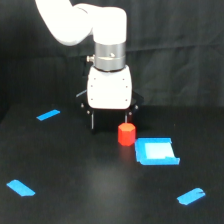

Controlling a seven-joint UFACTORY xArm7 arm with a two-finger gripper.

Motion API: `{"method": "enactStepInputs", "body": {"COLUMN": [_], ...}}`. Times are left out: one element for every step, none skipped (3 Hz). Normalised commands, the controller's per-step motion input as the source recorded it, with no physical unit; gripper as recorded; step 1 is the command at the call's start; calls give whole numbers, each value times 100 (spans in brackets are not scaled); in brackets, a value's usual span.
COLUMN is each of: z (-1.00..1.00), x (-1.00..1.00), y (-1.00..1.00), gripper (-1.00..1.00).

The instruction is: Pick up the red object from the table

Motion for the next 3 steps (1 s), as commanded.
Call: {"method": "enactStepInputs", "body": {"z": [-25, -26, -28], "x": [29, 30, 26], "y": [-38, -40, -47], "gripper": [93, 93, 93]}}
